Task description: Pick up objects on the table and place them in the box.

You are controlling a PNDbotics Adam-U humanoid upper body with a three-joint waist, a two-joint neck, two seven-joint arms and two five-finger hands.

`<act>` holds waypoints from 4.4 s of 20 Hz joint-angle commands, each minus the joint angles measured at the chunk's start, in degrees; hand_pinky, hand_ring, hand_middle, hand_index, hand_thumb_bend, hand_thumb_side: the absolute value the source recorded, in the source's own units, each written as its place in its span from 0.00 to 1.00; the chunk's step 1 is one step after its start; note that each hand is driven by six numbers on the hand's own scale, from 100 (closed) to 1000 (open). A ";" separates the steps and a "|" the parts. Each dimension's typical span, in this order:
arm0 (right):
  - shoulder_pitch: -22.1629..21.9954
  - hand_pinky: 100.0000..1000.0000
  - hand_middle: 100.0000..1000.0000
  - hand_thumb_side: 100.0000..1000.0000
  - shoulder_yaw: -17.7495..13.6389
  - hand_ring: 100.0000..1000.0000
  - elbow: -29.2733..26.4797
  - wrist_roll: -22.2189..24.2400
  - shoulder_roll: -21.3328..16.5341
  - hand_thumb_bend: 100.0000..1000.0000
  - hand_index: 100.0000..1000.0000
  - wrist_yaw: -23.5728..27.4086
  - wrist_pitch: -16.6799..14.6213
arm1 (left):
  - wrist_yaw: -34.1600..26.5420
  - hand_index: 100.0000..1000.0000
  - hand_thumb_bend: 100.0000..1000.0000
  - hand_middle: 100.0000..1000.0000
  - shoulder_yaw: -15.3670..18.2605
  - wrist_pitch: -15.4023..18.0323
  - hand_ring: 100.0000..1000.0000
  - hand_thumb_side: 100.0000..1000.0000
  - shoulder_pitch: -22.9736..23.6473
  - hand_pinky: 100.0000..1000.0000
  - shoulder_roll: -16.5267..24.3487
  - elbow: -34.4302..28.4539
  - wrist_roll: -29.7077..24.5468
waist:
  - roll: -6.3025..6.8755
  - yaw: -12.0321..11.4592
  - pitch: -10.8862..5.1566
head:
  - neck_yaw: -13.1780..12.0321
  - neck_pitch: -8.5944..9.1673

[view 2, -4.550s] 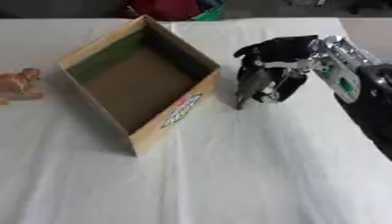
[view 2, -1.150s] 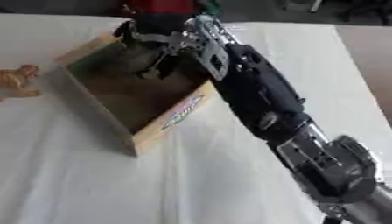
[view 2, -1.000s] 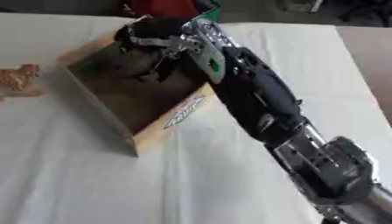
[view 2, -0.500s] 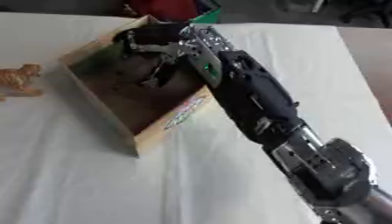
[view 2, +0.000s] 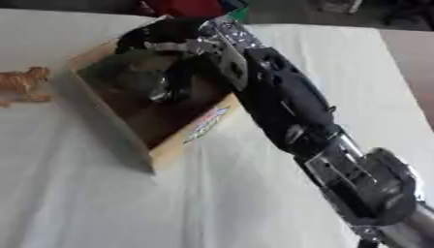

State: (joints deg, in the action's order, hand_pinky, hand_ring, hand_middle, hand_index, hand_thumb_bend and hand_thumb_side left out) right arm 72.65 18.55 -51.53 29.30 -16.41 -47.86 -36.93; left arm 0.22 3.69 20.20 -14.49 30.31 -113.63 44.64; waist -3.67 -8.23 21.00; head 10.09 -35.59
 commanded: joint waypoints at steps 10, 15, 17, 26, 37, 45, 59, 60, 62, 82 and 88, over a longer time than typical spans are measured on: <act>1.88 0.98 0.96 0.82 -2.68 1.00 -5.30 19.37 -3.01 0.63 1.00 5.81 -15.04 | 0.08 0.80 0.00 0.74 0.34 0.08 0.67 0.78 0.04 0.50 1.44 -0.96 0.44 | 0.84 0.39 -1.72 | -0.64 -0.25; 1.77 0.87 0.88 0.95 -7.36 1.00 -11.83 15.46 -6.92 0.22 0.91 10.15 -15.04 | 0.24 0.80 0.00 0.74 0.51 0.03 0.68 0.77 0.32 0.50 2.14 -0.96 0.59 | 1.46 1.71 -2.48 | -1.96 -1.19; 1.16 0.81 0.84 1.00 -9.96 1.00 -14.55 13.78 -8.80 0.10 0.88 11.83 -14.79 | 0.31 0.80 0.00 0.74 0.63 0.06 0.68 0.77 0.49 0.50 2.40 -0.96 0.72 | 1.80 2.42 -2.78 | -2.81 -1.55; -5.40 0.72 0.75 1.00 -20.61 1.00 -25.91 6.80 -15.90 0.00 0.80 18.82 -8.36 | 0.91 0.80 0.00 0.74 0.82 -1.04 0.68 0.77 0.97 0.50 3.43 -0.96 1.12 | 2.99 4.54 -3.67 | -5.93 -2.10; -17.48 0.70 0.71 1.00 -32.35 1.00 -35.82 -1.25 -21.87 0.00 0.81 26.87 -0.31 | 7.73 0.82 0.01 0.73 3.90 -7.06 0.68 0.73 1.63 0.50 13.09 -0.96 -0.73 | 4.57 9.31 -3.79 | -8.02 -4.14; -26.92 0.70 0.71 0.99 -37.50 0.99 -44.48 -7.05 -23.26 0.00 0.80 32.68 5.50 | 13.52 0.86 0.09 0.76 4.75 -12.86 0.72 0.79 2.13 0.53 20.85 -0.95 -4.97 | 4.16 10.94 -3.25 | -9.04 -3.02; -44.30 0.70 0.70 0.98 -38.33 0.96 -62.29 -18.52 -24.62 0.00 0.79 44.14 16.96 | 24.99 0.94 0.84 0.80 -8.15 -22.01 0.82 1.00 -1.84 0.61 37.09 15.47 -16.42 | 3.85 12.07 -4.27 | -9.42 -3.40; -44.71 0.70 0.70 0.98 -38.38 0.96 -62.68 -19.31 -24.70 0.00 0.79 44.93 17.75 | 25.78 0.94 0.87 0.81 -9.31 -21.76 0.82 1.00 -2.42 0.62 37.78 16.76 -17.22 | 3.82 12.14 -4.33 | -9.41 -3.40; -45.00 0.70 0.70 0.98 -38.27 0.96 -62.97 -20.89 -25.08 0.00 0.79 46.51 19.33 | 27.36 0.94 0.91 0.81 -11.28 -20.87 0.83 1.00 -3.58 0.62 38.66 19.32 -18.79 | 3.78 12.32 -4.44 | -9.48 -3.25; -47.22 0.69 0.68 0.99 -35.21 0.99 -63.06 -36.49 -28.56 0.00 0.78 60.20 19.20 | 42.96 1.00 0.85 0.92 -22.48 -5.52 0.91 0.82 -12.55 0.68 35.00 40.59 -34.40 | 3.95 12.92 -4.16 | -11.08 -2.13; -47.75 0.69 0.67 0.99 -33.32 1.00 -63.06 -41.15 -28.63 0.00 0.77 58.00 19.44 | 47.62 1.00 0.83 0.93 -20.43 -2.39 0.93 0.81 -15.59 0.68 33.71 42.92 -39.05 | 4.00 12.61 -4.19 | -10.96 -1.90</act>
State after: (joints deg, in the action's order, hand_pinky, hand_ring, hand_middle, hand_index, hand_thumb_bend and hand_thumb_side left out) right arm 24.63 -14.73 -113.62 -10.78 -42.72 10.81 -17.53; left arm 46.79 -18.06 17.35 -29.28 62.46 -70.92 6.58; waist 0.24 4.47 17.75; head -0.86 -38.17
